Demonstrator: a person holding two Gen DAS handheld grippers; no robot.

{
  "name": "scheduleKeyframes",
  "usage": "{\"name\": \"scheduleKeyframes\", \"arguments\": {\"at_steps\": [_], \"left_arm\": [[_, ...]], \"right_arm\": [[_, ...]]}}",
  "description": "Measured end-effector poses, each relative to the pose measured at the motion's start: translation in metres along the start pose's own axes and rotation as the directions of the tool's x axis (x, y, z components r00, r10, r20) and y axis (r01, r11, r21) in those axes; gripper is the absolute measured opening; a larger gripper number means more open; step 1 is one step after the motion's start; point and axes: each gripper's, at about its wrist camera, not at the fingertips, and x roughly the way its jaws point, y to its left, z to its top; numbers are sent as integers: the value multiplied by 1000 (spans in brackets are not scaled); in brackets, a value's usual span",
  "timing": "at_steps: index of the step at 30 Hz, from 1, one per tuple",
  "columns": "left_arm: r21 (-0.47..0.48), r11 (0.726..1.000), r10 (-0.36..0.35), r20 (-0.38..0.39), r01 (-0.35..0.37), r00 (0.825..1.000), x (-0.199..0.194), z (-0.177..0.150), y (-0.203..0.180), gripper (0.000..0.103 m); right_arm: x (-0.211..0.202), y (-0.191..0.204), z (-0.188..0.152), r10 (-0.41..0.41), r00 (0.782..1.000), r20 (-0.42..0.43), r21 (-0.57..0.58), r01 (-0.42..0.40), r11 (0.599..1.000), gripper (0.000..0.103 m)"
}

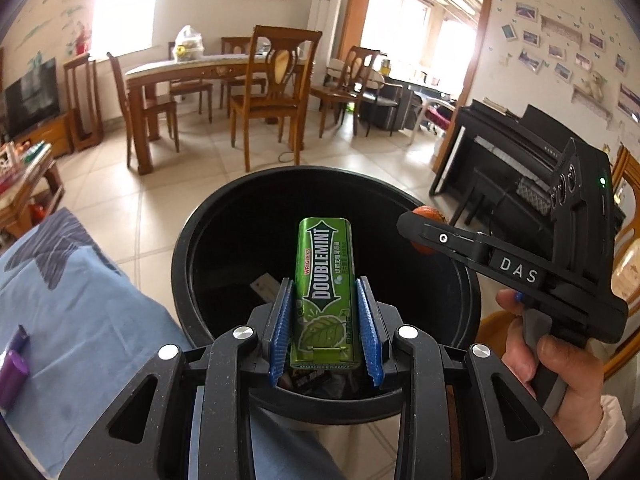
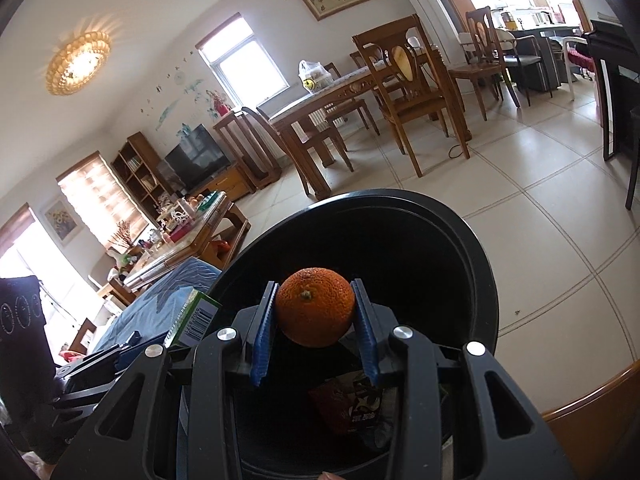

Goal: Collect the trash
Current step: 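Carry the gum pack and orange over the black bin and open both grippers, then grasp the purple-and-white spray bottle with the left gripper while the right grasps the purple tube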

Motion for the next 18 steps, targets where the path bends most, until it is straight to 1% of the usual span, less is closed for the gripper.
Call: {"name": "scheduleKeyframes", "arguments": {"at_steps": [2,3,4,5,6,7,8,10,12,16,18], "left_arm": [[11,1000,15,-5,-15,1000,-1,-1,-1,32],[16,1000,21,-1,-21,1000,-4,-1,2,33],[23,999,29,2,-29,1000,-7,-1,0,42],[31,999,44,14,-44,999,-11,-1,0,57],[34,998,54,27,-55,998,-16,-2,0,63],[39,997,66,43,-67,997,-22,-3,-1,71],[47,996,75,58,-78,995,-27,-3,-1,72],[53,995,76,63,-79,995,-35,-5,-2,73],[45,996,74,67,-77,995,-45,-8,2,76],[14,997,81,72,-82,994,-67,-18,16,77],[-14,996,93,74,-93,993,-78,-25,30,77]], "right_arm": [[-1,4,0,-1,1000,-7,8,1,1000,39],[-2,5,1,1,1000,-5,9,-1,1000,42],[-3,4,3,-4,1000,-1,7,4,1000,51],[-5,6,4,-8,1000,8,2,8,1000,55],[-7,5,5,-10,1000,13,0,10,1000,62],[-9,6,5,-11,1000,19,-2,11,1000,64],[-10,8,5,-13,1000,21,-6,13,1000,64],[-11,13,5,-13,1000,19,-16,14,1000,64],[-11,16,5,-11,1000,16,-24,12,1000,64],[-9,32,0,2,1000,2,-56,-2,998,70],[-7,41,-3,9,1000,-11,-73,-10,997,70]]}}
